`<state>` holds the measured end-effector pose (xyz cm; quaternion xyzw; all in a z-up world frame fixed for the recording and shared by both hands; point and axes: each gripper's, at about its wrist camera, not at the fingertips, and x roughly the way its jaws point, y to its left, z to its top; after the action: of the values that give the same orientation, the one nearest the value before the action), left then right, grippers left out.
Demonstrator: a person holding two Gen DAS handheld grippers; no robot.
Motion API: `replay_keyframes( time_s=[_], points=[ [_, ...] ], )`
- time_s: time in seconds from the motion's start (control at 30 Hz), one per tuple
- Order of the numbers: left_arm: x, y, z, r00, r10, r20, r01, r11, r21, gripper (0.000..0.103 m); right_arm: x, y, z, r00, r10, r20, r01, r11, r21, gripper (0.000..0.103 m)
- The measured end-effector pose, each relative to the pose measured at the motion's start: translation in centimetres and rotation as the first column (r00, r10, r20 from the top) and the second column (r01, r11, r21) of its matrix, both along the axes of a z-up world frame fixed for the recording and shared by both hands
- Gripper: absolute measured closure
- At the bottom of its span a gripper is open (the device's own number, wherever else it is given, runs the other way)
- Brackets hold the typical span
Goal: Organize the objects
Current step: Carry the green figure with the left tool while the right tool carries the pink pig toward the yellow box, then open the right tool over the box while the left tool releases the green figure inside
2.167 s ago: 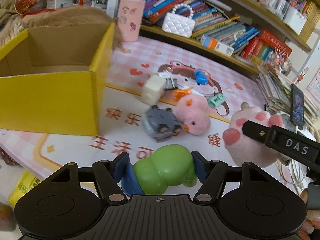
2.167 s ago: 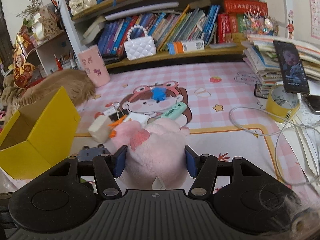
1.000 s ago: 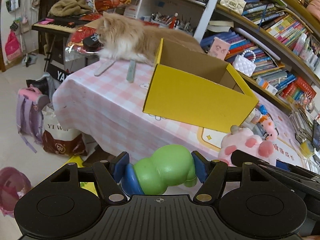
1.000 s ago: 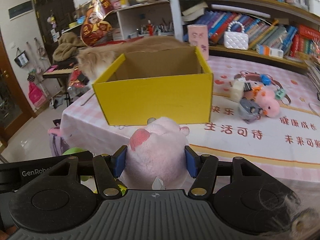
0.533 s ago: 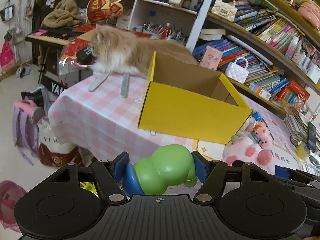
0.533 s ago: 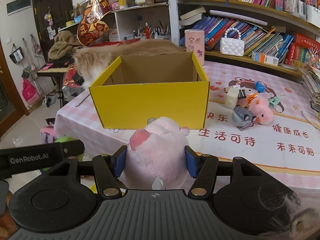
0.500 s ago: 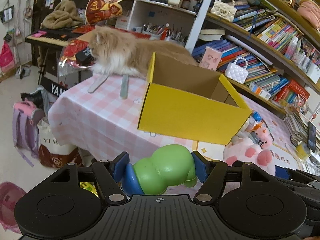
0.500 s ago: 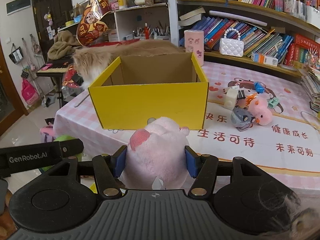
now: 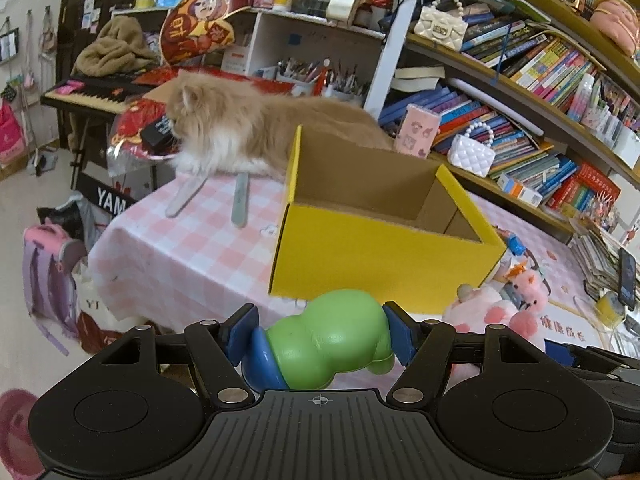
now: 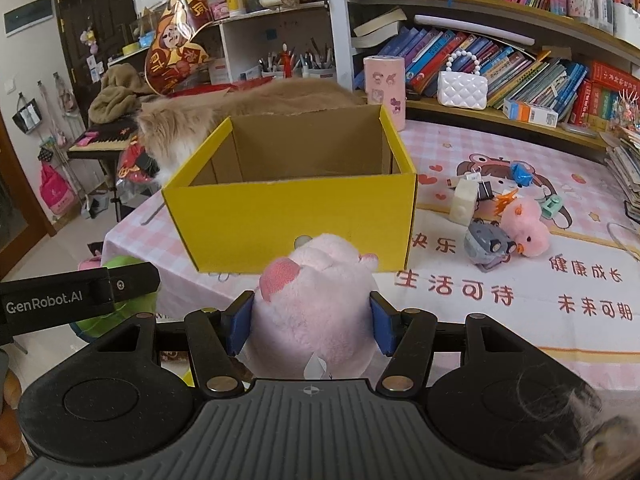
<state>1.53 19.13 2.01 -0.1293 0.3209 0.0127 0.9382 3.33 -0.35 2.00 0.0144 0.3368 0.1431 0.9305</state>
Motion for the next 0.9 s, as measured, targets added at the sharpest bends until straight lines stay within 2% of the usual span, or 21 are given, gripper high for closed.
replay_keyframes(
  time_s=[0.27,0.53,0.6,0.73,0.9],
  points=[
    [2.8,0.0,2.1,0.999,0.014,0.052,-0.012,0.999,-0.035,0.035,3.2,-0.1,1.7,0.999,0.029,0.022,-0.03,0.999,0.046,0.046],
    [6.3,-0.3,3.1,0.997,0.028,0.069,-0.027,0.999,-0.016,0.035,7.0,-0.3,3.9,0.998,0.044,0.052,-0.049,0.993,0.104,0.046],
    [7.3,-0.5,3.4,0.997,0.036,0.075,-0.035,0.999,-0.016,0.035,7.7,-0.5,4.8,0.994,0.059,0.089,-0.07,0.989,0.128,0.047],
    [9.1,-1.0,3.8,0.994,0.054,0.091,-0.053,0.999,-0.01,0.035,9.5,-0.5,5.8,0.984,0.077,0.162,-0.094,0.99,0.105,0.049],
    [11.3,-1.4,3.8,0.993,0.075,0.092,-0.076,0.997,0.009,0.035,12.7,-0.4,6.1,0.976,0.113,0.188,-0.137,0.983,0.12,0.053]
  ],
)
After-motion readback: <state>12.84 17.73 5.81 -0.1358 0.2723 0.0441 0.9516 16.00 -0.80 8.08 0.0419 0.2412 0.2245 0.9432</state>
